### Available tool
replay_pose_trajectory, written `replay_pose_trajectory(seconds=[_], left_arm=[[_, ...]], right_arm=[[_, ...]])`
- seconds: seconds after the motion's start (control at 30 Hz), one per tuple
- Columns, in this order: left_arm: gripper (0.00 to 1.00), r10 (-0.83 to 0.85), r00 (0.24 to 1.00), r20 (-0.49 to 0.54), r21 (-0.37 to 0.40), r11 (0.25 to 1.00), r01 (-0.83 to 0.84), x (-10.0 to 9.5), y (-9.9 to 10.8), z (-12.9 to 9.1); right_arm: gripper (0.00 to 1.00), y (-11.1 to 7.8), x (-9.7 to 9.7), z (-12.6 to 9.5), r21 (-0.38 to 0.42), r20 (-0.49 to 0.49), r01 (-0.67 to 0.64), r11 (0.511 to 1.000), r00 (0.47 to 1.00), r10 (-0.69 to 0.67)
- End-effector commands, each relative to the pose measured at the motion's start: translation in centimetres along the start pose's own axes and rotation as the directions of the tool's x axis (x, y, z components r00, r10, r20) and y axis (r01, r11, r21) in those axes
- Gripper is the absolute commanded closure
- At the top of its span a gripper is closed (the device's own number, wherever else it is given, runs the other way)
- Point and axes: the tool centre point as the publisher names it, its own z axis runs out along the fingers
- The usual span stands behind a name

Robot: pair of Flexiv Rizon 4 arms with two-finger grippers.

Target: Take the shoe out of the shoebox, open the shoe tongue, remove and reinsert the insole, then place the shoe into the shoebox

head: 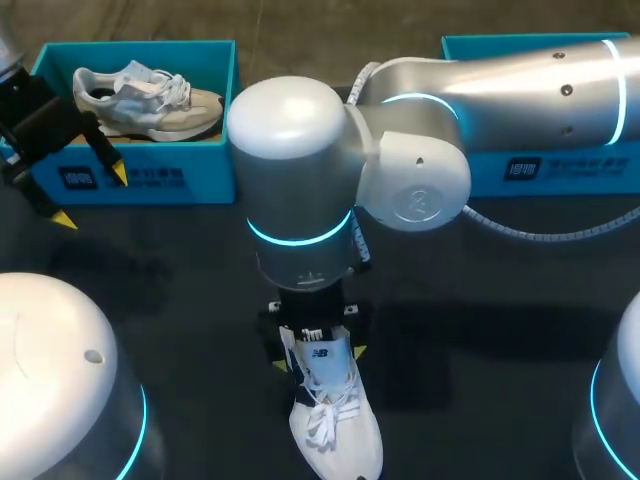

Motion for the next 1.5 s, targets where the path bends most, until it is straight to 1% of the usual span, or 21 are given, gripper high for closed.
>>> replay_pose_trajectory(seconds=[0.03, 0.23, 0.43, 0.57, 0.73, 0.77, 0.8, 0.83, 0.87, 0.93, 1.0, 1.1, 1.13, 1.3, 1.43, 1.5], left_arm=[[0.0, 0.0, 1.0, 0.0, -0.003, 1.0, 0.0, 0.1, 0.0, 0.0], [0.0, 0.0, 1.0, 0.0, -0.003, 1.0, 0.0, 0.1, 0.0, 0.0], [0.0, 0.0, 1.0, 0.0, -0.003, 1.0, 0.0, 0.1, 0.0, 0.0], [0.0, 0.0, 1.0, 0.0, -0.003, 1.0, 0.0, 0.1, 0.0, 0.0], [0.0, 0.0, 1.0, 0.0, -0.003, 1.0, 0.0, 0.1, 0.0, 0.0], [0.0, 0.0, 1.0, 0.0, -0.003, 1.0, 0.0, 0.1, 0.0, 0.0], [0.0, 0.0, 1.0, 0.0, -0.003, 1.0, 0.0, 0.1, 0.0, 0.0], [0.0, 0.0, 1.0, 0.0, -0.003, 1.0, 0.0, 0.1, 0.0, 0.0], [0.0, 0.0, 1.0, 0.0, -0.003, 1.0, 0.0, 0.1, 0.0, 0.0], [0.0, 0.0, 1.0, 0.0, -0.003, 1.0, 0.0, 0.1, 0.0, 0.0], [0.0, 0.0, 1.0, 0.0, -0.003, 1.0, 0.0, 0.1, 0.0, 0.0], [0.0, 0.0, 1.0, 0.0, -0.003, 1.0, 0.0, 0.1, 0.0, 0.0], [0.0, 0.0, 1.0, 0.0, -0.003, 1.0, 0.0, 0.1, 0.0, 0.0], [0.0, 0.0, 1.0, 0.0, -0.003, 1.0, 0.0, 0.1, 0.0, 0.0], [0.0, 0.0, 1.0, 0.0, -0.003, 1.0, 0.0, 0.1, 0.0, 0.0], [0.0, 0.0, 1.0, 0.0, -0.003, 1.0, 0.0, 0.1, 0.0, 0.0]], right_arm=[[0.0, -1.3, 0.7, -0.1, -0.035, 0.025, -0.083, 0.996, 0.996, 0.084], [0.0, -2.4, 0.3, -0.3, -0.035, 0.031, -0.108, 0.994, 0.994, 0.109], [0.0, -4.3, 0.5, -1.5, -0.041, 0.053, -0.133, 0.99, 0.989, 0.135], [0.0, -5.8, 0.7, -1.8, -0.051, 0.043, -0.137, 0.989, 0.989, 0.139], [0.0, -6.8, 0.9, -1.6, -0.062, 0.02, -0.135, 0.989, 0.99, 0.137], [0.19, -6.9, 0.8, -1.5, -0.061, 0.023, -0.139, 0.988, 0.99, 0.141], [0.29, -6.9, 0.8, -1.4, -0.066, 0.02, -0.138, 0.988, 0.99, 0.139], [0.43, -6.8, 0.8, -1.2, -0.071, 0.015, -0.134, 0.988, 0.991, 0.136], [0.52, -6.6, 0.9, -1.1, -0.07, 0.016, -0.135, 0.988, 0.991, 0.136], [0.54, -6.0, 0.9, -0.8, -0.082, 0.011, -0.122, 0.989, 0.992, 0.123], [0.59, -5.4, 0.8, -0.5, -0.083, 0.023, -0.124, 0.989, 0.992, 0.126], [0.6, -4.4, 0.5, 0.0, -0.09, 0.016, -0.116, 0.989, 0.993, 0.118], [0.62, -4.2, 0.4, 0.1, -0.093, 0.015, -0.116, 0.989, 0.993, 0.118], [0.64, -3.3, -0.1, 0.5, -0.098, 0.011, -0.114, 0.989, 0.993, 0.116], [0.65, -2.0, -0.4, 1.5, -0.093, 0.0, -0.099, 0.991, 0.995, 0.099], [0.69, -1.3, -0.4, 1.8, -0.093, -0.001, -0.093, 0.991, 0.996, 0.094]])
